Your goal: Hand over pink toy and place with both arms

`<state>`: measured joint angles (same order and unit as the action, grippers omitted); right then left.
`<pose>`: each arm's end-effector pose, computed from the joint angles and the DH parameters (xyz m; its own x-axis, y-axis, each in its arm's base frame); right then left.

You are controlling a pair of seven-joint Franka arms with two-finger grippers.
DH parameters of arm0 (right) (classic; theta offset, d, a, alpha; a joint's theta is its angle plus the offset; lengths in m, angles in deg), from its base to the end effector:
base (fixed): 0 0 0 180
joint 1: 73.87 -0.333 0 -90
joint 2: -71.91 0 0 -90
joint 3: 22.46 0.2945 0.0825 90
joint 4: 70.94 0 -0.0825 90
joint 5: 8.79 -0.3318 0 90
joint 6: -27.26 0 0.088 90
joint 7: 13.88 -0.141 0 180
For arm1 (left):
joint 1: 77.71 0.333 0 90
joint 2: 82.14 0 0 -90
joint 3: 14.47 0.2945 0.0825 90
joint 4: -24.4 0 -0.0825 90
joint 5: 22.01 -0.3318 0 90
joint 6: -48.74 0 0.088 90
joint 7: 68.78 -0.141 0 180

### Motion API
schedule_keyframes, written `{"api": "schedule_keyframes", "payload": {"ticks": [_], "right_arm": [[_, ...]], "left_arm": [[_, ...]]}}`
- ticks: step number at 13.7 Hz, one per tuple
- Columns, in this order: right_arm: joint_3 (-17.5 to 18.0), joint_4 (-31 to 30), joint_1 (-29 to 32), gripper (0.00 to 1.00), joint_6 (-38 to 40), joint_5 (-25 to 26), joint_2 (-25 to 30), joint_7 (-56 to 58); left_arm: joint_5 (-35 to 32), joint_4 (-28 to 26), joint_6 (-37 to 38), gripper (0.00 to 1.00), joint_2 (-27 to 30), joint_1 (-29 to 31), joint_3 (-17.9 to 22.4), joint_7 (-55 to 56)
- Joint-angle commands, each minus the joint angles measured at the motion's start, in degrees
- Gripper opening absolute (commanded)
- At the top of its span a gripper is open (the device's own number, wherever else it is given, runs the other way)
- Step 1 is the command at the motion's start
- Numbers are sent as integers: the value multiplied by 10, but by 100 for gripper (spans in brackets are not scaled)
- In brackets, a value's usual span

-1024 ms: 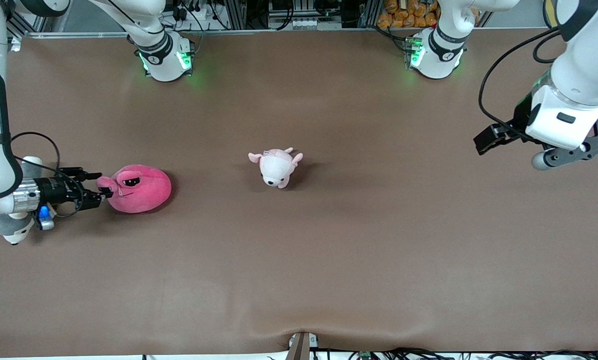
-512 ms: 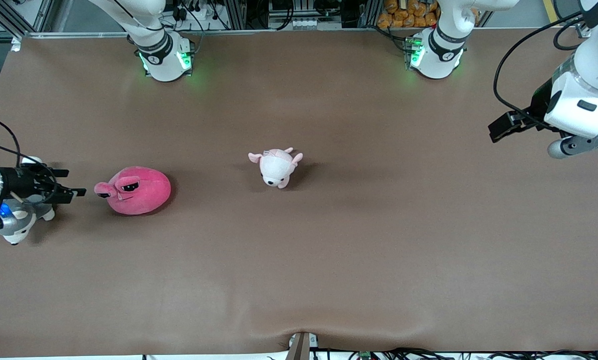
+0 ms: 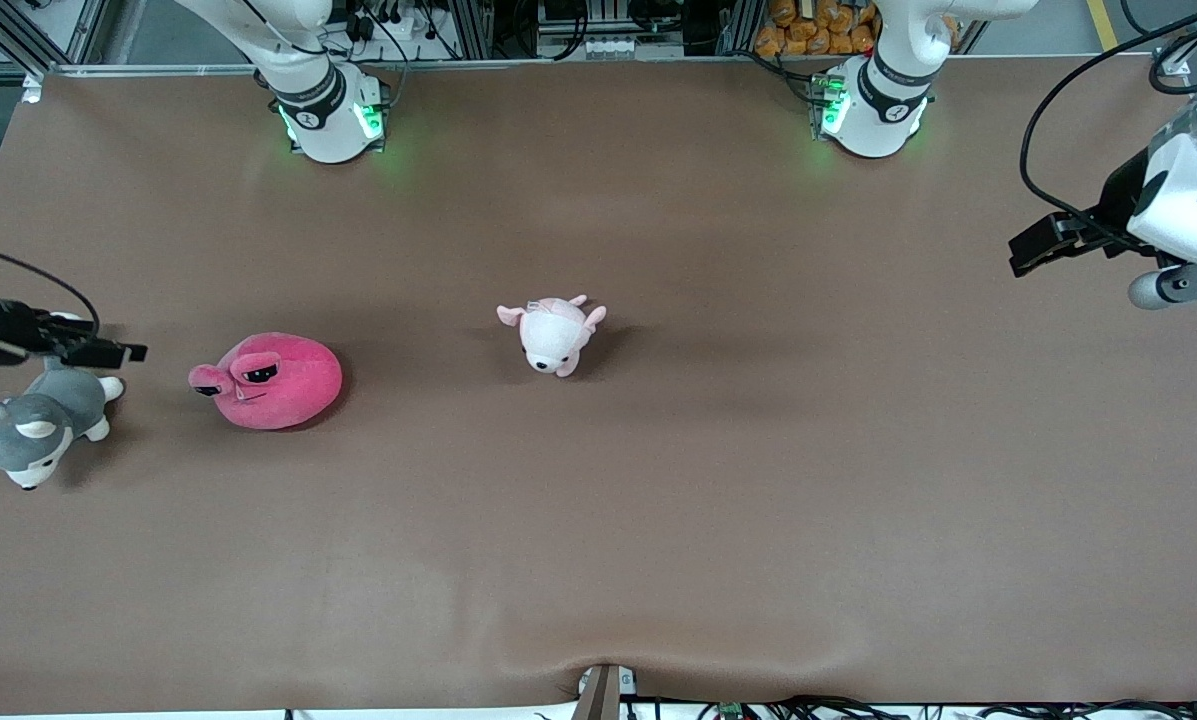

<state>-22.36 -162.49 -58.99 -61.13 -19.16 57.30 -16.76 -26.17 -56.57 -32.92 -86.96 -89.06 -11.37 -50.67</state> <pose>0.5260 -0.1121 0.4252 0.9060 -0.2848 -0.3131 -0.3454 -0.9251 -0.1578 0.5055 -0.0634 0.5797 0.9825 0.1809 -0.0440 0.1762 -0.9797 -0.0953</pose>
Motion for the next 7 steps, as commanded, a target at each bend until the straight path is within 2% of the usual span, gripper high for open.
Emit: {"api": "schedule_keyframes", "payload": {"ticks": [1,4,7], "right_arm": [[1,-69,-19,100,-20,16,90,39],[1,-54,-101,100,-22,88,122,35],[17,-38,-133,100,-23,89,143,28]], "left_arm": [[0,-15,4,100,16,7,1,-16],[8,-18,-2,100,11,49,-12,-84],[9,-40,2,100,34,69,-22,-89]]}}
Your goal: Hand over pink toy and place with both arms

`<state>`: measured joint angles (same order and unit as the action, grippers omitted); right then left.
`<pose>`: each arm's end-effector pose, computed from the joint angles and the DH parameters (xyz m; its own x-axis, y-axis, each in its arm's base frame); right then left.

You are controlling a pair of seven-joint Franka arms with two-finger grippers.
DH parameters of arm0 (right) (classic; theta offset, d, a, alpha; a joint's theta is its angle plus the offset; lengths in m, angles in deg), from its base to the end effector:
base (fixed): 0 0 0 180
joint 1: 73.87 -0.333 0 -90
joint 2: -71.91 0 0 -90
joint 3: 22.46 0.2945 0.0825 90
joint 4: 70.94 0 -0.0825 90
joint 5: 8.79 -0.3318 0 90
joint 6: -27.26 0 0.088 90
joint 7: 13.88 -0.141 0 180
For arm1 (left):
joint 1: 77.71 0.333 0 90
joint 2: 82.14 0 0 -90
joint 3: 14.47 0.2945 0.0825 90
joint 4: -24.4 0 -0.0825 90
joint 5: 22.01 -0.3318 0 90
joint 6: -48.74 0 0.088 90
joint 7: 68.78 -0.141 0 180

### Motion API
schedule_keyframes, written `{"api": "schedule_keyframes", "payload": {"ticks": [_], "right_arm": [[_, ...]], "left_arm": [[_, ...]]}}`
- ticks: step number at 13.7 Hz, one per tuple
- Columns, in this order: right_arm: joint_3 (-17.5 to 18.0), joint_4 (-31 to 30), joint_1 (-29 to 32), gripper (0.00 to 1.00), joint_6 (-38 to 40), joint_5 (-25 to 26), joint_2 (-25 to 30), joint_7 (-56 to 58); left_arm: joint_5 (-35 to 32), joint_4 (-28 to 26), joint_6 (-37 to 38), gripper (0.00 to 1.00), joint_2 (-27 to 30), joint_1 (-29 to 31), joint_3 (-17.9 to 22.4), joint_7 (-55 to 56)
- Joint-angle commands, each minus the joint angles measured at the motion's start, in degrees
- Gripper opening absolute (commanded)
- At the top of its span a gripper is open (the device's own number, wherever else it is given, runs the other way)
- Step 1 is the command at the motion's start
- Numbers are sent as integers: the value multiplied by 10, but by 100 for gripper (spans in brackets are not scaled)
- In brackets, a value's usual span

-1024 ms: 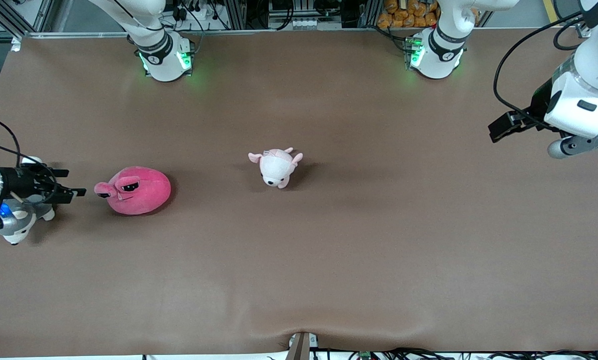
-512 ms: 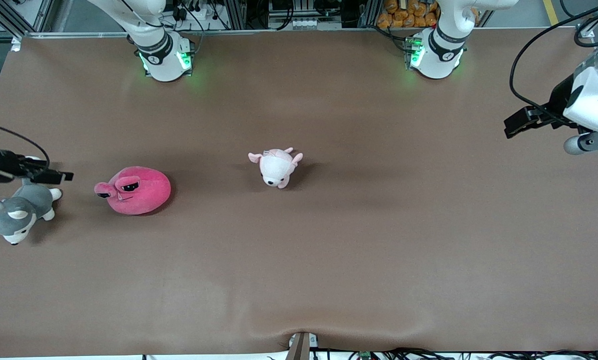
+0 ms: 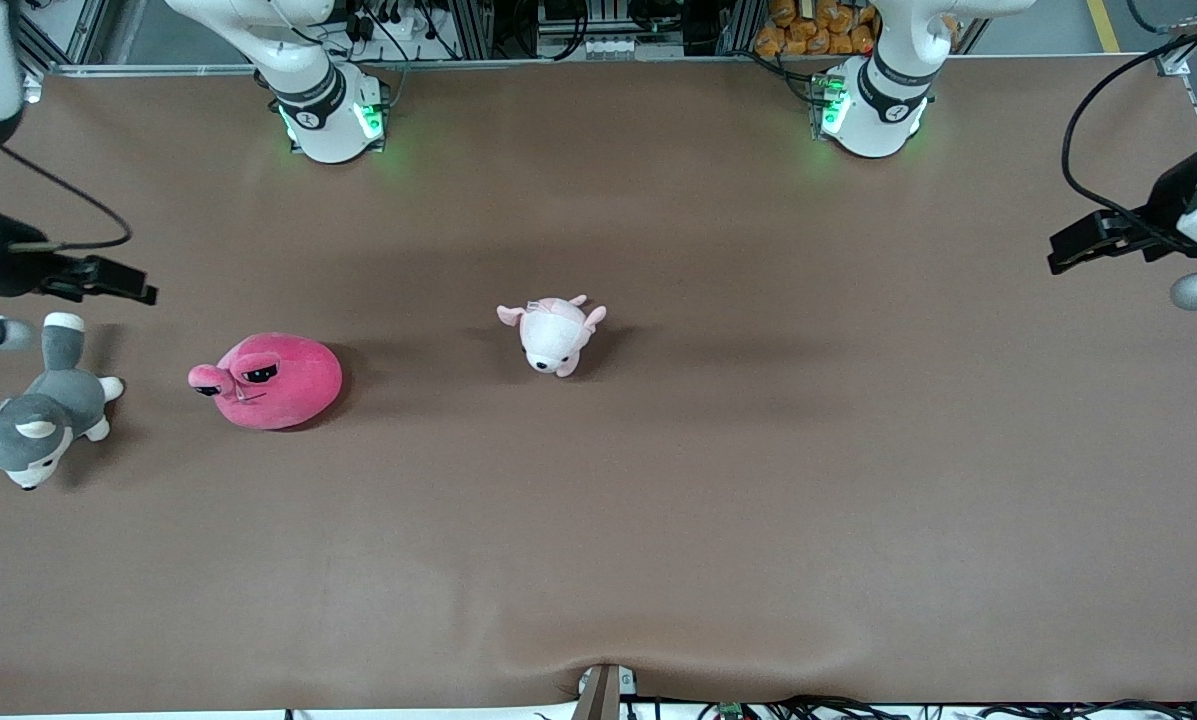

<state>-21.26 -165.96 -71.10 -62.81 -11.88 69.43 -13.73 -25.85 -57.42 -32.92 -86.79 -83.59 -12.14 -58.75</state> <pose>0.5040 -0.0064 0.5112 0.9913 -0.0245 -0.1292 -0.0318 -0.9980 -0.0547 0.5076 -0.0221 0.5751 0.9900 0.1224 -0.0699 0.1164 -0.9897 -0.0836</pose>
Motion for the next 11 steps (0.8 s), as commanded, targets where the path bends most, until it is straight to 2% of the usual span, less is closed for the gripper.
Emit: {"api": "schedule_keyframes", "payload": {"ticks": [1,3,6,8,11], "right_arm": [[8,-2,-19,100,-5,16,24,-3],[-11,12,-32,100,3,18,26,-3],[-15,70,-31,100,60,20,24,-55],[-16,78,-32,100,81,20,26,-73],[-18,82,-21,100,88,21,32,-42]], "left_arm": [[5,-47,-2,100,44,15,-15,-12],[1,-52,-2,100,53,24,-19,-21],[-2,-56,1,100,60,30,-22,-26],[-3,-52,9,100,61,30,-22,-27],[-4,-52,12,100,65,28,-22,-51]]}}
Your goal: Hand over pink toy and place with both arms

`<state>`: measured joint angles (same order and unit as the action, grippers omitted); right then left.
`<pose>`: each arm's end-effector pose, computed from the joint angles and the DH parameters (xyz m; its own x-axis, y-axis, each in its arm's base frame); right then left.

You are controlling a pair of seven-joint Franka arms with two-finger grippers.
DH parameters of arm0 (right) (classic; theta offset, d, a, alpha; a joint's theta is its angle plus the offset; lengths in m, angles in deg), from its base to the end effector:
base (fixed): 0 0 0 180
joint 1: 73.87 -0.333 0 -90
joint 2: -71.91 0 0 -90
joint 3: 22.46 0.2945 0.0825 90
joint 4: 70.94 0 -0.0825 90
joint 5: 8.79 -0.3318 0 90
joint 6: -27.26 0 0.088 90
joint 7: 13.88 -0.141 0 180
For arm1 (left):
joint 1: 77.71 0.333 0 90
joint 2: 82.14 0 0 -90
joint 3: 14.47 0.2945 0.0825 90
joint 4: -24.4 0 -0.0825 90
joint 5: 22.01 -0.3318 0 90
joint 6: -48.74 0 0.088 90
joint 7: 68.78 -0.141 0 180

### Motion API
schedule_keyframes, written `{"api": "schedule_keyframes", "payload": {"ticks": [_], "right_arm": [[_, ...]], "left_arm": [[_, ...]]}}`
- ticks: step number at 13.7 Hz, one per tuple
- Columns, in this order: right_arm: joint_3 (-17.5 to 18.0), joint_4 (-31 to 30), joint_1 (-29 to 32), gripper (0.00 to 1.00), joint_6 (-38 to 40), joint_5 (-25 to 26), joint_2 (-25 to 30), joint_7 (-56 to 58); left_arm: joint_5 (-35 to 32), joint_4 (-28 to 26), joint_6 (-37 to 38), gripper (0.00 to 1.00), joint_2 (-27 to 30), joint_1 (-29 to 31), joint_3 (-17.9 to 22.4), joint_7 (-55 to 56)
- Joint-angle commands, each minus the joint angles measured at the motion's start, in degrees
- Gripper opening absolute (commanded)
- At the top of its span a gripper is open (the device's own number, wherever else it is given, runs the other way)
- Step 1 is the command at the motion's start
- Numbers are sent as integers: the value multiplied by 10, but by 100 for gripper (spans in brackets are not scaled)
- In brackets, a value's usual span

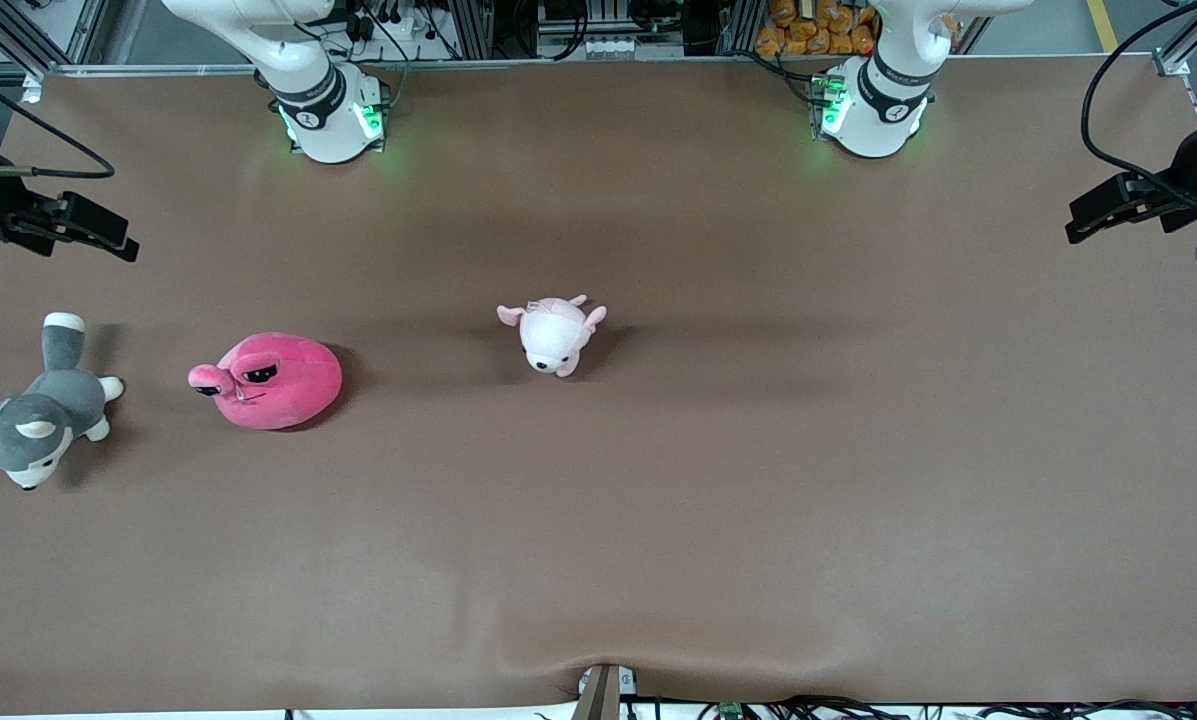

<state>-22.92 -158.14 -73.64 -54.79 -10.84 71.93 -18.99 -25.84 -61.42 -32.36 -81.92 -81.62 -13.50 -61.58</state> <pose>0.4848 -0.0004 0.5780 0.9911 -0.0960 -0.0922 -0.0989 -0.9947 -0.0276 0.4824 -0.0145 0.5884 0.9940 0.0844 -0.0692 0.0792 -0.9940 -0.0758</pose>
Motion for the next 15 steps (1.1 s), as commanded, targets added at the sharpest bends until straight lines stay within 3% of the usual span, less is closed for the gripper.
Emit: {"api": "schedule_keyframes", "payload": {"ticks": [1,8,12,15], "right_arm": [[-1,6,9,100,8,11,7,25],[-3,6,33,100,7,8,4,41],[-2,5,33,100,-4,7,3,50],[-2,4,30,100,-5,6,2,50]], "left_arm": [[-3,-12,5,100,14,9,-10,-23],[5,-5,-6,100,9,6,-24,-23],[3,-10,-2,100,13,65,-104,-17],[-3,-7,1,100,12,64,-106,-11]]}}
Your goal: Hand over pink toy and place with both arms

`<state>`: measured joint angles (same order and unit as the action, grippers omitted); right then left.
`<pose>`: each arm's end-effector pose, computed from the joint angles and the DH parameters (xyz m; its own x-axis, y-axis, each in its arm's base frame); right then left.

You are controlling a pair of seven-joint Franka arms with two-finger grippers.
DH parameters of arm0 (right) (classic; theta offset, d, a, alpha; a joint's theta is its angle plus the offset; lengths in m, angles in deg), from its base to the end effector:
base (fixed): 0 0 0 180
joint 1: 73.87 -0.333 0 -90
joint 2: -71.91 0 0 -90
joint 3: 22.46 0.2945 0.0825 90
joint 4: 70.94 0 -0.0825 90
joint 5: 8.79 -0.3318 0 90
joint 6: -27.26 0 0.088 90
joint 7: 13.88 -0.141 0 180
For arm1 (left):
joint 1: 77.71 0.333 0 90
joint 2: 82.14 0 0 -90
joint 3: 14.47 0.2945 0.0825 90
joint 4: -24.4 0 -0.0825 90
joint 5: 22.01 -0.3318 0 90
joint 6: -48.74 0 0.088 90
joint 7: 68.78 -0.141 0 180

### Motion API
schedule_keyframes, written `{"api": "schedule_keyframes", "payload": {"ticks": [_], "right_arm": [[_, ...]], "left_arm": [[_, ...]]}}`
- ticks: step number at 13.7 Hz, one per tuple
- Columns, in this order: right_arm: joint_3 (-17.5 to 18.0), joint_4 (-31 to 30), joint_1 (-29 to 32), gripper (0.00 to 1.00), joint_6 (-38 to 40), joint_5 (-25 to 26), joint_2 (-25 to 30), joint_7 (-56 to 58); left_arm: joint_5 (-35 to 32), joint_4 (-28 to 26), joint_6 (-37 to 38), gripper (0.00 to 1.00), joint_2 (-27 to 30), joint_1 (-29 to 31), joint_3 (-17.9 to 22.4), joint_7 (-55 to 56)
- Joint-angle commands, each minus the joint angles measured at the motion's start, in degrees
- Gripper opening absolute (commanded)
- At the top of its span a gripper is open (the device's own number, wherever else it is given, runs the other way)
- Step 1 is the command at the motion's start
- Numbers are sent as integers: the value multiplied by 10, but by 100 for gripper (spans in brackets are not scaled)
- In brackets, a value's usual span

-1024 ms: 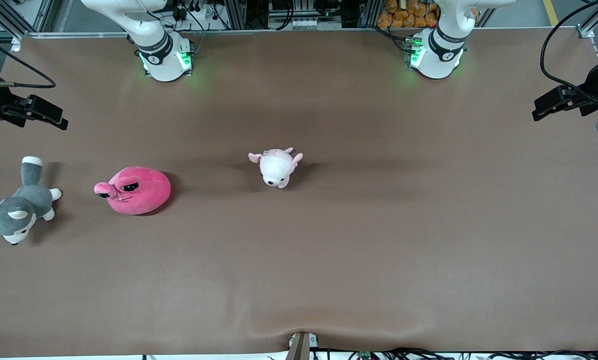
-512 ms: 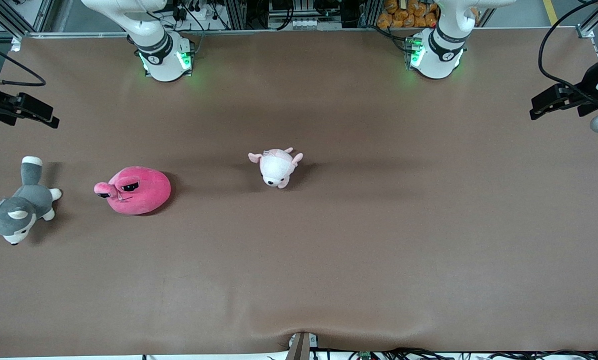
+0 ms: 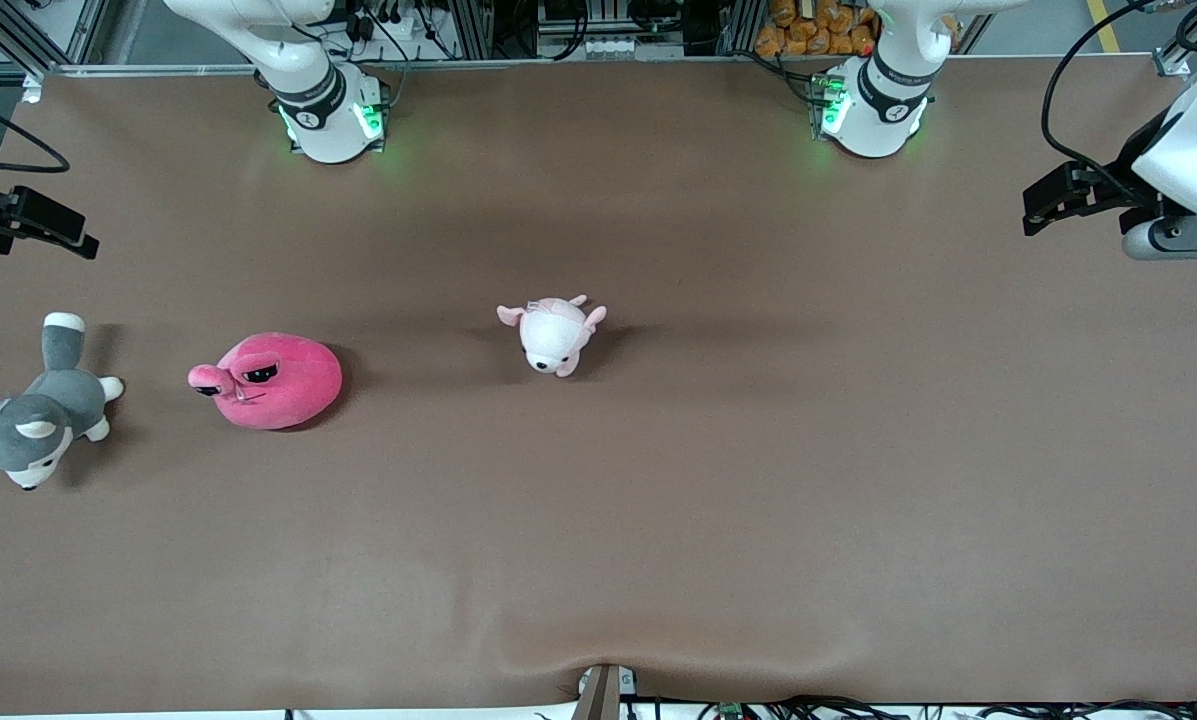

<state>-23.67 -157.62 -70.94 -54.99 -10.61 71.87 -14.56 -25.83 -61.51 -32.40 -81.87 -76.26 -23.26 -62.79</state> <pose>0.4851 -0.0303 0.5814 0.9938 -0.0795 -0.0782 -0.0821 -0.9961 -0.0308 0.4797 -0.0517 0.5882 0.9974 -0.0132 -0.0707 -0.0185 -0.9970 -0.0749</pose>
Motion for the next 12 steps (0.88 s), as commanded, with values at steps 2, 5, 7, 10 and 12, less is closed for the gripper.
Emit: {"api": "schedule_keyframes", "payload": {"ticks": [2,5,7,10,12], "right_arm": [[8,-2,-2,100,-2,4,3,6],[9,-4,-3,100,-1,3,3,6],[9,-4,-3,100,-1,3,3,6],[10,-4,-3,100,0,3,3,6],[10,-4,-3,100,1,2,3,6]], "left_arm": [[-3,-1,2,100,9,15,-5,-7],[3,15,2,100,-5,15,-2,2],[3,16,2,100,-6,13,-3,26],[3,24,3,100,-3,15,-2,38],[3,23,3,100,-1,15,-1,47]]}}
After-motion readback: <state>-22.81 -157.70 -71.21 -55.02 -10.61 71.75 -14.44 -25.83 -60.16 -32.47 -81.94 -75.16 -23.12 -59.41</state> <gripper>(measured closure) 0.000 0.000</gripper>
